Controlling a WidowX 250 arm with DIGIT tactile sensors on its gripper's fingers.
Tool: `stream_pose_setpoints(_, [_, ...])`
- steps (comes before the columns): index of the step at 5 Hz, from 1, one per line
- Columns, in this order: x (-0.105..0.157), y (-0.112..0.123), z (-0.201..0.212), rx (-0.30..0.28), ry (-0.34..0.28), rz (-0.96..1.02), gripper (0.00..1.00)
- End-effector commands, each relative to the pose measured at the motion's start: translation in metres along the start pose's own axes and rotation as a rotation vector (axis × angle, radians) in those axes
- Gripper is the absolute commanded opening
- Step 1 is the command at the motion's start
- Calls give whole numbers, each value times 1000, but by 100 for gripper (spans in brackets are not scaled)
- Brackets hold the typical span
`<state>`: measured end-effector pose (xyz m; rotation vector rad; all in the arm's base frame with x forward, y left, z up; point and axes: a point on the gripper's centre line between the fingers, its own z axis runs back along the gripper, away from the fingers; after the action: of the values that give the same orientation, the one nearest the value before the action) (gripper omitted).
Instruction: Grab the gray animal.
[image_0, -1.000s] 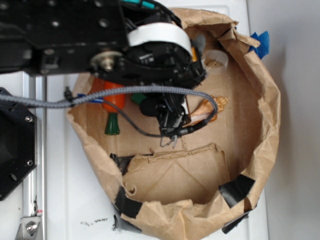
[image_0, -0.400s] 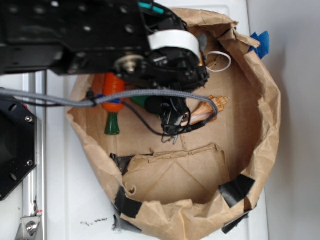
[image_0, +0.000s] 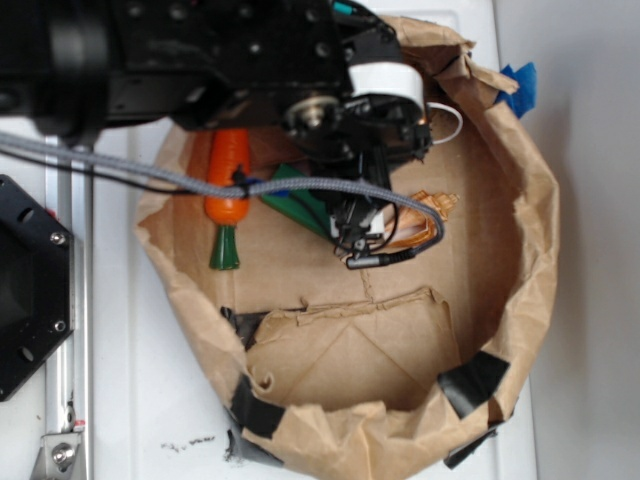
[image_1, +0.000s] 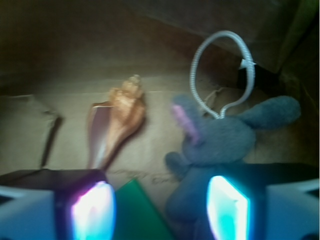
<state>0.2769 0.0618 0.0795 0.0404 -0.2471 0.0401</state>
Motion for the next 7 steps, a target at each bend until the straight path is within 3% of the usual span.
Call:
stream_pose_setpoints(1, [8,40,14,30,-50,31,100])
stream_pose_setpoints(4, [7,53,5,62,-30,110,100])
stream_pose_setpoints(7, [13,36,-36,18,7,88,100])
